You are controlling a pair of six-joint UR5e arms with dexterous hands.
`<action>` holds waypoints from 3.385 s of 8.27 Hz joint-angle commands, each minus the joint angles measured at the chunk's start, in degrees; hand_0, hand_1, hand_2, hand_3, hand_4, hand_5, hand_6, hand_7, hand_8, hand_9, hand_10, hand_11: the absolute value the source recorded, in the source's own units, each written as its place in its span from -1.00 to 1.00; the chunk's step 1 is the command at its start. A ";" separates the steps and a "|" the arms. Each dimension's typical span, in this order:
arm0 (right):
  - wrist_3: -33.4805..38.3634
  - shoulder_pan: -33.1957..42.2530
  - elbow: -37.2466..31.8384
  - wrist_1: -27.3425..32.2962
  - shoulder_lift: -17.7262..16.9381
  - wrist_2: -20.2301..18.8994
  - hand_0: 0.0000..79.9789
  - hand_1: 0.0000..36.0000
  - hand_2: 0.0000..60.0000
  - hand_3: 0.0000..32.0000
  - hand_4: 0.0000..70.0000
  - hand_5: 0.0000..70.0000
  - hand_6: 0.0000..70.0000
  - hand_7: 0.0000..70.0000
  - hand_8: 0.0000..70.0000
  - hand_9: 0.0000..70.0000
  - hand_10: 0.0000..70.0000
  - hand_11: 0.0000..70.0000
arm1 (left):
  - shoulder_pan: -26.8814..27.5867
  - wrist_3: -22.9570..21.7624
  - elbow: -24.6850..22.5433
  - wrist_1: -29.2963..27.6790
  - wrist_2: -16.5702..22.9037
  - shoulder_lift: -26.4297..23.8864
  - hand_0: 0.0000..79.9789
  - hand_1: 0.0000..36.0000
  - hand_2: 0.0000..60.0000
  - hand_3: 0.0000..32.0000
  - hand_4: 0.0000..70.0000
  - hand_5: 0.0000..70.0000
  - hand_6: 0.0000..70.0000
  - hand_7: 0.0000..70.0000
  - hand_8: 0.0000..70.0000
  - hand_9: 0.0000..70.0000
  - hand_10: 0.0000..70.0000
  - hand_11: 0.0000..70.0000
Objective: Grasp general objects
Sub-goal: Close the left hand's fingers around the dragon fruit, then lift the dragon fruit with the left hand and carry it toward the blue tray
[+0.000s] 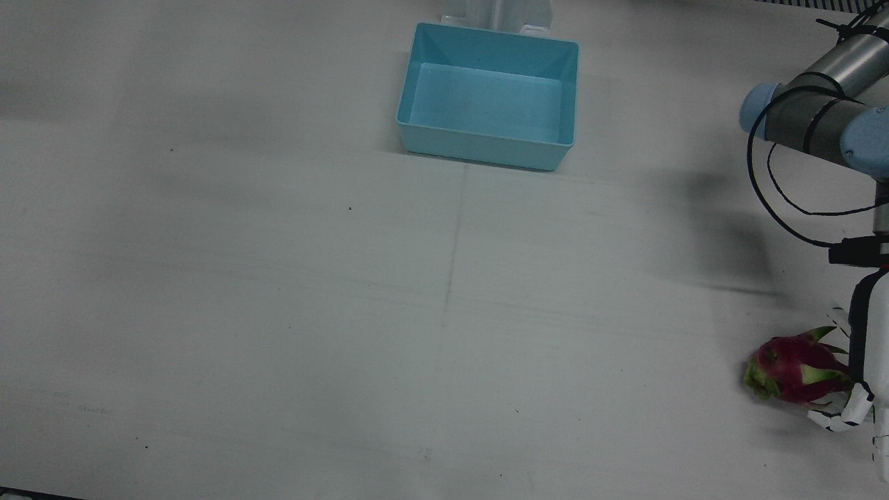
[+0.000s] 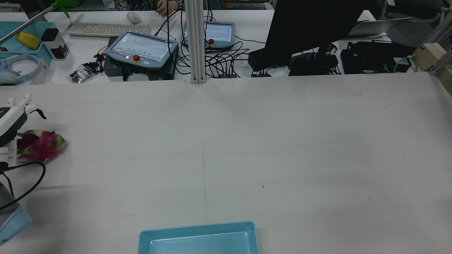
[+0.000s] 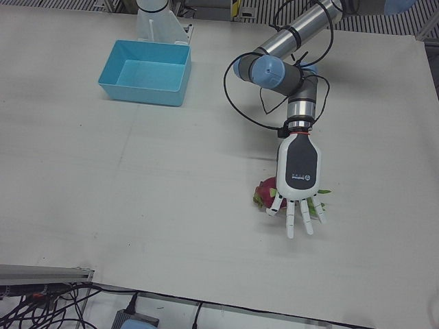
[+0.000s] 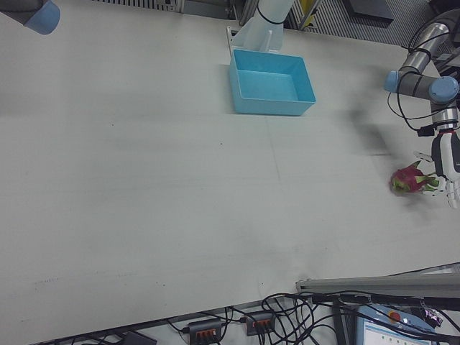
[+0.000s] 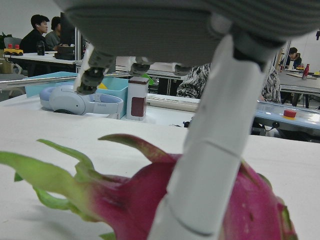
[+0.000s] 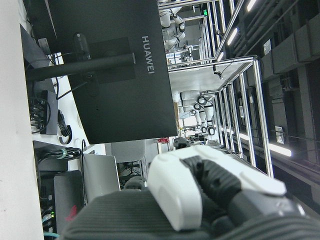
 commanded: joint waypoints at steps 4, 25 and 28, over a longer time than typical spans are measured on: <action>0.00 -0.03 0.00 0.02 0.00 -0.04 -1.00 -1.00 -1.00 -1.00 -1.00 -1.00 -1.00 -1.00 -1.00 -1.00 -1.00 -1.00 | 1.12 -0.06 4.43 -3.66 -0.23 -0.17 1.00 0.77 -1.00 1.00 -1.00 0.36 -1.00 -0.93 -0.86 -1.00 -1.00 -1.00; 0.00 0.06 0.00 0.02 0.00 0.05 -1.00 -1.00 -1.00 -1.00 -1.00 -1.00 -1.00 -1.00 -1.00 -1.00 -1.00 -1.00 | 8.68 -7.50 5.57 4.08 -6.48 -3.24 1.00 0.43 0.11 -1.00 1.00 1.00 1.00 1.00 0.85 1.00 0.49 1.00; 0.00 -0.03 0.00 0.02 0.00 0.05 -1.00 -1.00 -1.00 -1.00 -1.00 -1.00 -1.00 -1.00 -1.00 -1.00 -1.00 -1.00 | 3.89 -9.82 0.39 -4.11 9.25 -5.09 1.00 0.49 0.23 -1.00 1.00 1.00 1.00 1.00 1.00 1.00 0.97 1.00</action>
